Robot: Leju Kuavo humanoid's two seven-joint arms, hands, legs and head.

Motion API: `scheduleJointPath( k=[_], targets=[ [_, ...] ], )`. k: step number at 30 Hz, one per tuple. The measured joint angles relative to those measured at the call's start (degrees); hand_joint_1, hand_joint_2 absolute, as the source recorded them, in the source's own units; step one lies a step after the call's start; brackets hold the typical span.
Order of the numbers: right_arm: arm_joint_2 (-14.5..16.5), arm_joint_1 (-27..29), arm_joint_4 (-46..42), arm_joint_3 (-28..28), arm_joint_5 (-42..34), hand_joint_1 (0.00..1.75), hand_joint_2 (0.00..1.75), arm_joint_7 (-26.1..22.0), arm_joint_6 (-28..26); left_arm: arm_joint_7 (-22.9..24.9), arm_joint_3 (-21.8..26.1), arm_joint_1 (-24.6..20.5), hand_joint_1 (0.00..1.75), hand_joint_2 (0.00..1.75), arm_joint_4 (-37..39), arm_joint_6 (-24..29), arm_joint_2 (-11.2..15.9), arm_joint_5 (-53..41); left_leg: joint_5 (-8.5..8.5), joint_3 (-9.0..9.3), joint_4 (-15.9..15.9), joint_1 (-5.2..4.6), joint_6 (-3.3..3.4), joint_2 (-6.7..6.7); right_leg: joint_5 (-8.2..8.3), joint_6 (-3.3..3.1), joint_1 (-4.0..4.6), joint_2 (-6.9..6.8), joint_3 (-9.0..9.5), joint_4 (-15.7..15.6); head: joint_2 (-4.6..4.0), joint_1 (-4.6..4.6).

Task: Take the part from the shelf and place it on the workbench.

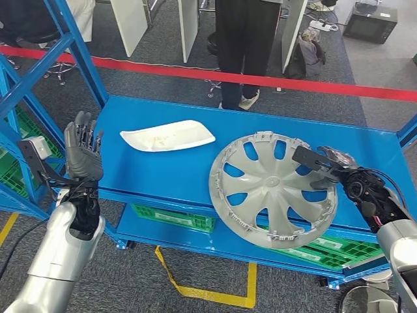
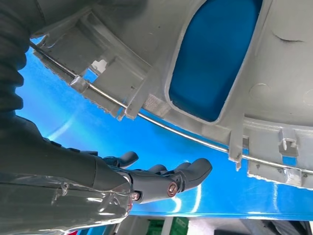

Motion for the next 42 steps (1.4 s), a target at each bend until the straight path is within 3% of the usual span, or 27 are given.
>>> scheduleJointPath(
  k=[9, 19, 42],
  targets=[
    [0.1, 0.0, 0.1, 0.1, 1.9, 0.00, 1.75, 0.9, -0.5, 0.0, 0.0, -0.2, 0.00, 0.00, 0.0, 0.0, 0.0, 0.0, 0.00, 0.01, 0.0, 0.00, 0.00, 0.00, 0.00, 0.00, 0.00, 0.00, 0.01, 0.0, 0.01, -0.03],
    [0.1, -1.0, 0.1, 0.4, 3.3, 0.00, 1.75, 1.7, -4.9, 0.0, 0.0, -0.2, 0.00, 0.00, 0.0, 0.0, 0.0, 0.1, 0.00, 0.01, 0.0, 0.00, 0.00, 0.00, 0.00, 0.00, 0.00, 0.00, 0.02, 0.0, 0.01, -0.01],
    [-0.3, -1.1, 1.6, 0.4, 3.6, 0.00, 1.75, 4.0, -3.8, -0.1, -0.1, -0.3, 0.00, 0.00, 0.5, 0.0, 0.0, 0.0, 0.00, 0.01, 0.0, 0.00, 0.00, 0.01, 0.00, 0.00, 0.00, 0.01, -0.02, 0.0, 0.00, -0.01]
  ],
)
